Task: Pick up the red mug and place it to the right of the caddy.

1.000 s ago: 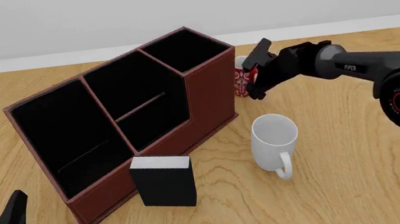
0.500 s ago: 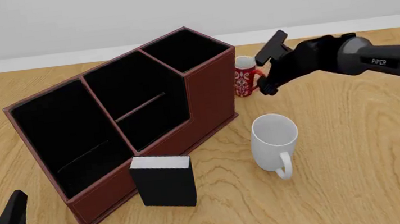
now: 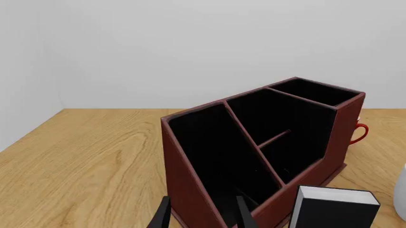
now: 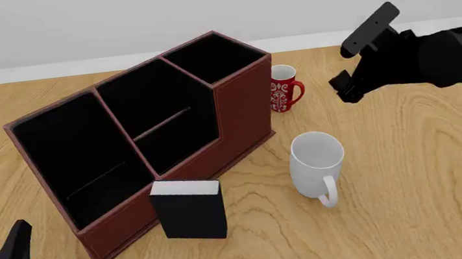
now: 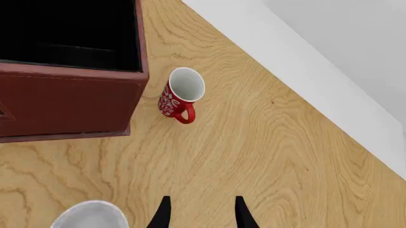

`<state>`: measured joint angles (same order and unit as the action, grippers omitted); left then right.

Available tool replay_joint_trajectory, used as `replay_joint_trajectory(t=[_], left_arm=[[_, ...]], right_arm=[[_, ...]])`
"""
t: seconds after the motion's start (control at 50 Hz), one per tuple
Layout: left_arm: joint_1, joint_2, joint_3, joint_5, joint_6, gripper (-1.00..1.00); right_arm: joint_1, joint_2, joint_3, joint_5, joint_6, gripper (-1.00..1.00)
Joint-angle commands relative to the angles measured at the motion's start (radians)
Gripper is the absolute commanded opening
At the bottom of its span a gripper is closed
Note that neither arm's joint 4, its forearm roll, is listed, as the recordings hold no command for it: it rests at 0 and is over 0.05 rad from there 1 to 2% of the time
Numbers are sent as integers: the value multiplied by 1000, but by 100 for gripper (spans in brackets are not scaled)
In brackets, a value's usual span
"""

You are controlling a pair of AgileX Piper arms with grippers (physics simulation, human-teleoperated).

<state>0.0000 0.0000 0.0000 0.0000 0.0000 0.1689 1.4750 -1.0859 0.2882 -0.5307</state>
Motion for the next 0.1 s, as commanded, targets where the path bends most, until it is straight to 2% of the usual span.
replay_joint_trajectory(t=[0.02, 0.04, 0.1], left_arm=[[0, 0, 0, 0, 0, 100], [0, 0, 0, 0, 0, 100], [0, 0, 0, 0, 0, 100]], right_arm=[[-1, -408, 245, 39, 64, 100], [-4, -491, 268, 73, 87, 100], [-4, -626, 303, 132, 108, 100]])
